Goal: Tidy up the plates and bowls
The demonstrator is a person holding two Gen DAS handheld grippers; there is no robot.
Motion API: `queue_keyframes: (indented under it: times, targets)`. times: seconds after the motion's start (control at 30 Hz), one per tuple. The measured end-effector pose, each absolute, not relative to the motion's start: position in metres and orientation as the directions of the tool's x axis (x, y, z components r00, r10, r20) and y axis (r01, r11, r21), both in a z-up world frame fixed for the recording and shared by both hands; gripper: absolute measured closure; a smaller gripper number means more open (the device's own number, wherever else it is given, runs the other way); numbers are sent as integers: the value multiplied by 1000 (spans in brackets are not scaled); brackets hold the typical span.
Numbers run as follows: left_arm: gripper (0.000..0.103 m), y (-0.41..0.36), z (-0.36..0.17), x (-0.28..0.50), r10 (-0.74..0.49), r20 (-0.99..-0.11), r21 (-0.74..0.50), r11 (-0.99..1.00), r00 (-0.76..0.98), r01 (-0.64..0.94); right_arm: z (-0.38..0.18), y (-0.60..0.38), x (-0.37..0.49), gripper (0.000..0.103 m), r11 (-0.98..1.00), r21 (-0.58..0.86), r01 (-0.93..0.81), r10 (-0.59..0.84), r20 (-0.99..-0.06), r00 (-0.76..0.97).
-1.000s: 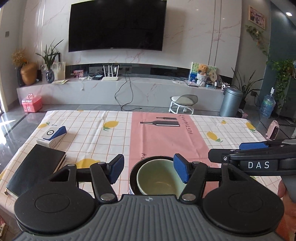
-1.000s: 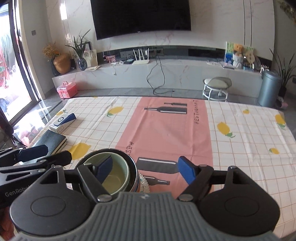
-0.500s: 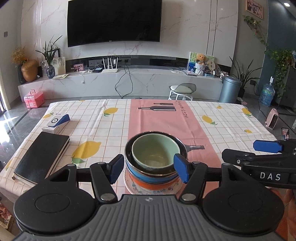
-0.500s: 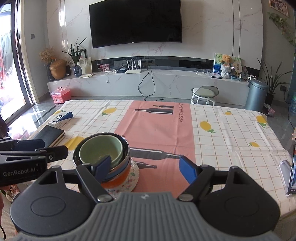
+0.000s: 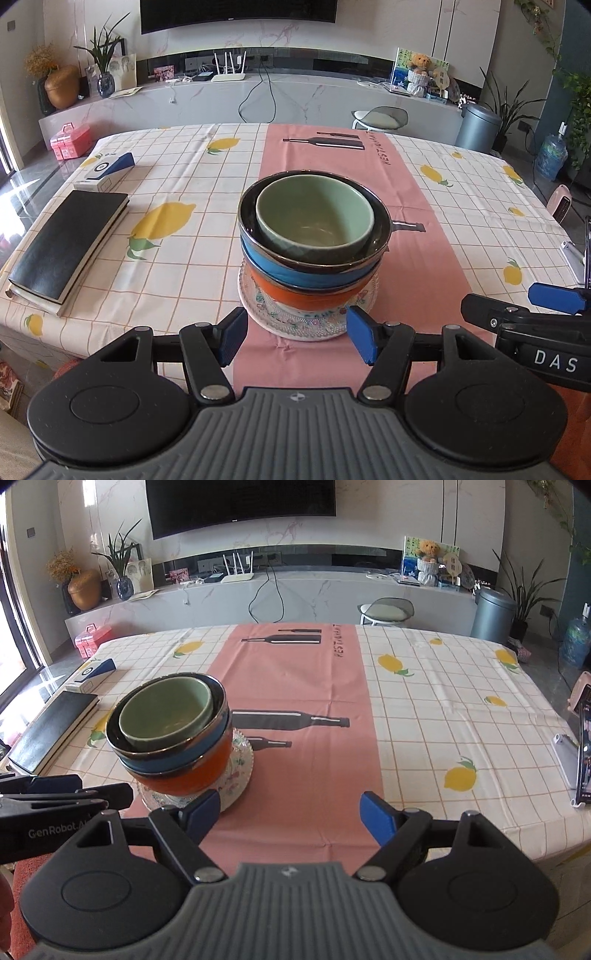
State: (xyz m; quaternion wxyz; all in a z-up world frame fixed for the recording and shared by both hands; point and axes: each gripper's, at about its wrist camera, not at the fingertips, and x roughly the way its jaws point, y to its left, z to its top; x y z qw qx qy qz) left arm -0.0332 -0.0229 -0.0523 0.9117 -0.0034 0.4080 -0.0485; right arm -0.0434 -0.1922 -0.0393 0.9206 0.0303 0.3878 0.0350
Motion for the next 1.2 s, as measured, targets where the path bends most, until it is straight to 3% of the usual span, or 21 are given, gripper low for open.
queue_keyframes:
  times: [1.2]
  targets:
    - [31,-29,-53,-35,-84,-746,-35,996,661,87,-40,-188,-45,19,996,76,-52,90,-707,702]
